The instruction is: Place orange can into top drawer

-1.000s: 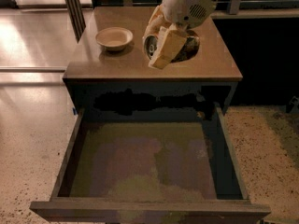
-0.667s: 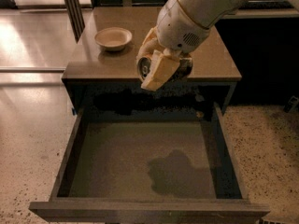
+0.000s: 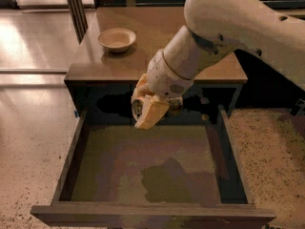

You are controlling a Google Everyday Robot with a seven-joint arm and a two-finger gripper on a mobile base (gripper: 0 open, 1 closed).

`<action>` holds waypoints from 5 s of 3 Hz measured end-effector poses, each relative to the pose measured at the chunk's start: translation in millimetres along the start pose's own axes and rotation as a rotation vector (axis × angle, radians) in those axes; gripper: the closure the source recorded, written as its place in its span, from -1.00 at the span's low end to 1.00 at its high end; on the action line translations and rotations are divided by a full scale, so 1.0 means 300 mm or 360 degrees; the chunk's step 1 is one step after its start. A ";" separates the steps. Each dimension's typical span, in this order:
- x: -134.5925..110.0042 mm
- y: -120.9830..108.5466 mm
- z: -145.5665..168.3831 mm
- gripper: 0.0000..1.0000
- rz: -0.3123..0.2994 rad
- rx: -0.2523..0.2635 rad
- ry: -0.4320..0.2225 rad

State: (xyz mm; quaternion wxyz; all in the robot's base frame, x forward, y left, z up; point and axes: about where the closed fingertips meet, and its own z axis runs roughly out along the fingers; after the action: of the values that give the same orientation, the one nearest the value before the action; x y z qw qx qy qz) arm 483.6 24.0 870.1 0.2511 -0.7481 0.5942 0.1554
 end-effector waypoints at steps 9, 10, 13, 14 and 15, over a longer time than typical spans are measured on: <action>0.310 0.216 0.780 1.00 0.0459 -0.0097 0.0028; 0.309 0.215 0.781 1.00 0.0459 -0.0097 0.0028; 0.309 0.216 0.781 -0.26 0.0459 -0.0097 0.0028; 0.309 0.216 0.781 -0.71 0.0459 -0.0097 0.0028; 0.309 0.216 0.781 -1.00 0.0458 -0.0097 0.0028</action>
Offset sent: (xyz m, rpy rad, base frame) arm -0.0122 -0.0052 -0.0966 0.0093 0.0825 -0.1590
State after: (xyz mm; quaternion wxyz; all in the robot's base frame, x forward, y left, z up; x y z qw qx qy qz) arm 459.2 69.2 615.0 0.1981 -0.6637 0.6926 0.2014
